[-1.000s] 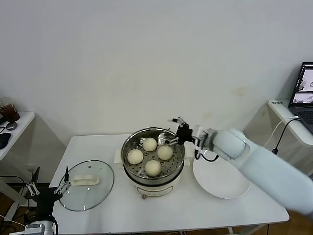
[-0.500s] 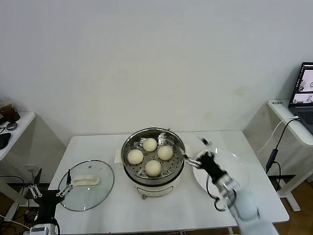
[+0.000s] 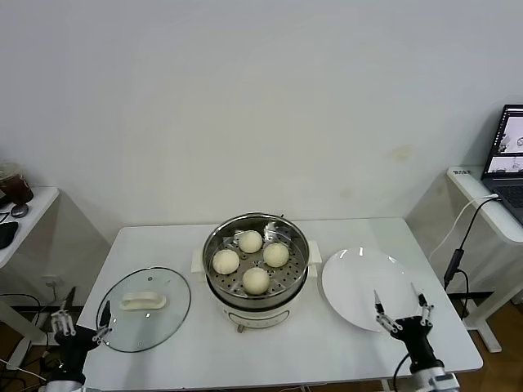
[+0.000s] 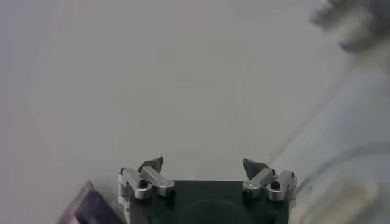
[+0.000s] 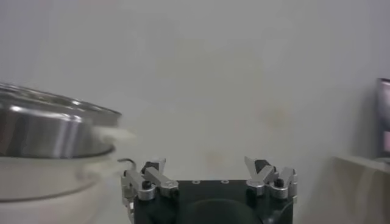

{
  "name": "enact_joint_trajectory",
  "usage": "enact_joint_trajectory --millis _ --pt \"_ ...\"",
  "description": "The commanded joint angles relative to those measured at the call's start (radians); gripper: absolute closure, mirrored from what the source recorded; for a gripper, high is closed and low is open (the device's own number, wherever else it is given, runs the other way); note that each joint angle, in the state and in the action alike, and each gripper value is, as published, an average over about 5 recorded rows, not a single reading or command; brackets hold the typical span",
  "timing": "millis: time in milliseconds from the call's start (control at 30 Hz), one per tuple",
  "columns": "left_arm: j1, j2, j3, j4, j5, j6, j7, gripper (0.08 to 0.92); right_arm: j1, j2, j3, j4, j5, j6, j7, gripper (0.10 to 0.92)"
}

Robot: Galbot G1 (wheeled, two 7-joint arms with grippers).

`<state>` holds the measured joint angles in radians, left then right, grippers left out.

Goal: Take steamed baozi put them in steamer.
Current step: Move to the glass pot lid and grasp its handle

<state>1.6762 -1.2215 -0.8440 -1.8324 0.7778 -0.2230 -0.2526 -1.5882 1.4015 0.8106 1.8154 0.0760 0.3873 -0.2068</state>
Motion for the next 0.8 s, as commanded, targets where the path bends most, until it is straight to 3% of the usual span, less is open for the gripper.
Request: enact_joint_trajectory --millis 33,367,800 --pt "-0.054 0.069 0.010 0.149 0.558 -0.082 -0.029 0.177 -0.043 0.058 0.078 -0.002 0.054 -0.002 0.018 0.203" --pt "-0.195 0.124 0.087 0.292 0.573 -0.113 0.024 0.177 -0.036 0.072 0.042 -0.013 0.042 -0.011 0.013 0.203" --pt "-0.302 0.151 0.146 0.358 0.568 -0.108 0.039 0.177 -0.047 0.080 0.021 0.000 0.025 -0.015 0.007 0.203"
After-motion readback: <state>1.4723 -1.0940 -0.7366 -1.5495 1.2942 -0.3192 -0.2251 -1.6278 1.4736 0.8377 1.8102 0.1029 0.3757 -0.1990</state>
